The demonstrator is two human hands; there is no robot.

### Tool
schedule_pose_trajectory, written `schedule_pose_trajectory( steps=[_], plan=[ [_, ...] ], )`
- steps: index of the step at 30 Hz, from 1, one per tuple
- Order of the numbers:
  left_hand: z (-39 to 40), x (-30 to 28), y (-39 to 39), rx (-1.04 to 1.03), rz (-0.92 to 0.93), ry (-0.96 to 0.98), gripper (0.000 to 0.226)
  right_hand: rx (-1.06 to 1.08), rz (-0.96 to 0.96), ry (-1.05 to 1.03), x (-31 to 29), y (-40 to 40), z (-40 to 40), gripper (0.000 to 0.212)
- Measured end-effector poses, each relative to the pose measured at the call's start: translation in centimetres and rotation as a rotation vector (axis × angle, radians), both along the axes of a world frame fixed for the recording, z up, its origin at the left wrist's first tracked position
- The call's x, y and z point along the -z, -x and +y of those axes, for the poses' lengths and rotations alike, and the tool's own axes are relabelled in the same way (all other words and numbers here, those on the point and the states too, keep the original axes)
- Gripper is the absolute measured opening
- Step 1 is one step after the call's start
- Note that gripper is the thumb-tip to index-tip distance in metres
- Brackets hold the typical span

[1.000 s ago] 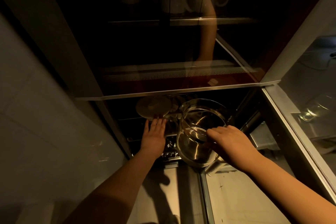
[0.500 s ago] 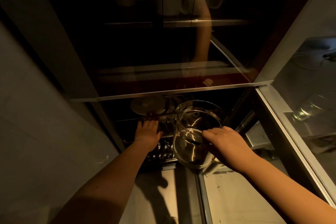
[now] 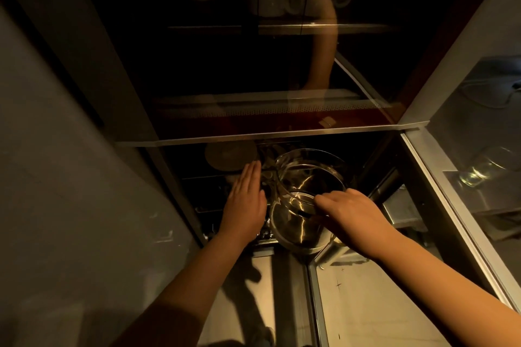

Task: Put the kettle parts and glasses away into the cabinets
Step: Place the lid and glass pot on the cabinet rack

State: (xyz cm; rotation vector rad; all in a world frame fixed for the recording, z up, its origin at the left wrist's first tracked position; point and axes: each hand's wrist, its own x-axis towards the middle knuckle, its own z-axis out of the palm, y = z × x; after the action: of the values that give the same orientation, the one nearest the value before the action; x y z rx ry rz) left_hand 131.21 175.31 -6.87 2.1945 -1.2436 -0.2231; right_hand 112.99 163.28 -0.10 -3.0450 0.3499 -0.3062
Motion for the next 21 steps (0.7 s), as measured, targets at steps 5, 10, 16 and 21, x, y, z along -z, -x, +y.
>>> schedule_pose_trajectory(
  steps=[5, 10, 16, 21],
  plan=[
    [1.3, -1.9, 3.3, 0.286, -0.275, 0.255, 0.051, -0.053, -0.013, 0.021, -0.2, 0.4, 0.3, 0.025],
    [0.8, -4.0, 3.5, 0.432, -0.54, 0.208, 0.038, -0.076, 0.03, 0.021, -0.7, 1.1, 1.1, 0.031],
    [0.7, -6.8, 3.8, 0.589, -0.611, 0.209, 0.038, -0.119, 0.005, 0.006, -1.8, 1.8, 2.0, 0.029],
    [1.4, -8.7, 3.8, 0.609, -0.654, 0.276, 0.034, -0.121, 0.003, -0.034, -3.4, 2.2, 2.4, 0.02]
  ],
)
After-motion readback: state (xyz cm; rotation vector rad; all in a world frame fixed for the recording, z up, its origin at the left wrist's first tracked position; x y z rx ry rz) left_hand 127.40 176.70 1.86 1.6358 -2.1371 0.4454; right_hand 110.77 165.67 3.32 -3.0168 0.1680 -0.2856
